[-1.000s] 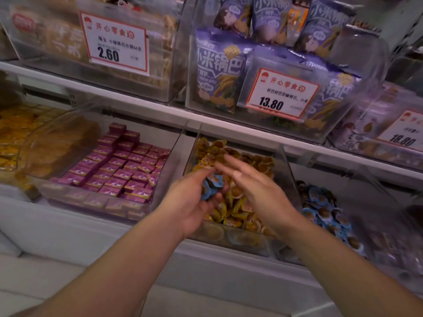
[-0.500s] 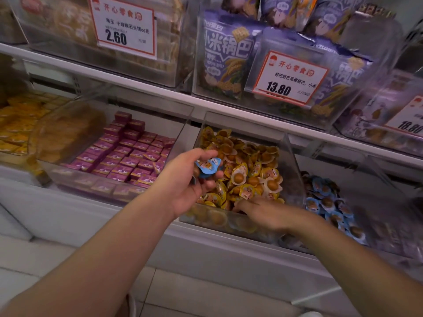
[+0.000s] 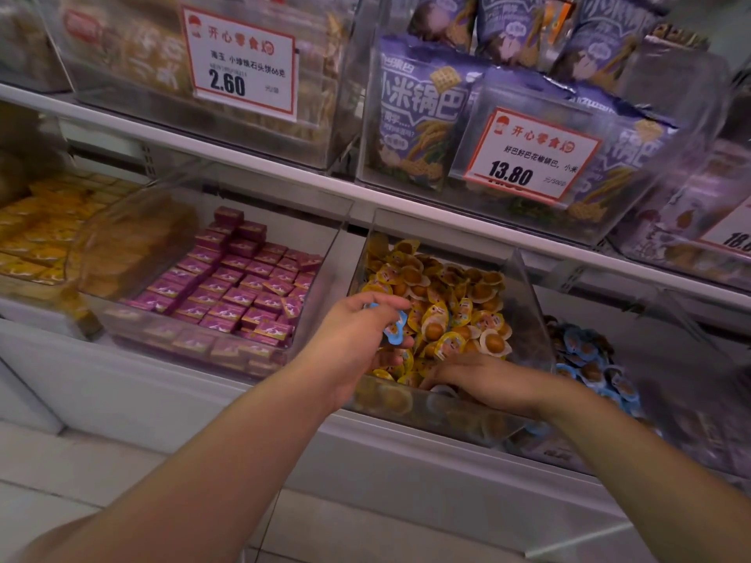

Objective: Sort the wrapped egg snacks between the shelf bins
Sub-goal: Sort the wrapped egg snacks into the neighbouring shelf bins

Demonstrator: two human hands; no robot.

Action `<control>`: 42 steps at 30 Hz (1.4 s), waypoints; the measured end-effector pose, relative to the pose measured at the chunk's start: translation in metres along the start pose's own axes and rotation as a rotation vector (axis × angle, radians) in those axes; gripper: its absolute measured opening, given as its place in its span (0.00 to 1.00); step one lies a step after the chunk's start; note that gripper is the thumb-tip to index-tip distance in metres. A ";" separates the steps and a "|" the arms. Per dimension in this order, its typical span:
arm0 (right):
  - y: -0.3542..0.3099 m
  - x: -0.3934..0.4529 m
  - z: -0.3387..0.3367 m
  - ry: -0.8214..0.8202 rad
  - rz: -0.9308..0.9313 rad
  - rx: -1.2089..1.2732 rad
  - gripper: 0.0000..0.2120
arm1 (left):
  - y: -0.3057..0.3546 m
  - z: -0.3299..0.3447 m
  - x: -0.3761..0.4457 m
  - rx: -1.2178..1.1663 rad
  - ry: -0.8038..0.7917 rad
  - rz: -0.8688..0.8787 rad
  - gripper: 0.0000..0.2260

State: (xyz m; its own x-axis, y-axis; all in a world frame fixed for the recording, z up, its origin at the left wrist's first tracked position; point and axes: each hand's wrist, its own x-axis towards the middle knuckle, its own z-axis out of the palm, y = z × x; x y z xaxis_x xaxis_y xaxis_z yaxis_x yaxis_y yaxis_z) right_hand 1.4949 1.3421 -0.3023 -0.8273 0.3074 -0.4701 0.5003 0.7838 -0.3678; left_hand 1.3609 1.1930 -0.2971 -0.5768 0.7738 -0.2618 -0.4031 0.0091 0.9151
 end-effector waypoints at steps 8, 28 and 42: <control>-0.003 0.009 0.013 -0.084 0.157 -0.038 0.16 | -0.004 -0.002 0.003 0.070 0.015 0.028 0.10; -0.008 0.036 0.015 -0.040 0.194 0.445 0.12 | -0.003 0.001 0.006 0.052 0.020 0.020 0.09; -0.002 0.037 0.013 -0.029 0.172 0.498 0.13 | -0.002 0.003 0.008 0.052 0.019 0.028 0.10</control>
State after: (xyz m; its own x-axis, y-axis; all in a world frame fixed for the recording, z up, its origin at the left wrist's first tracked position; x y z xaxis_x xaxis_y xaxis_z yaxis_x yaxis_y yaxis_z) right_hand 1.4664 1.3447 -0.3291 -0.7185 0.3883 -0.5771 0.6951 0.3700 -0.6164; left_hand 1.3595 1.2007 -0.3002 -0.6013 0.7618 -0.2411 -0.3493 0.0209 0.9368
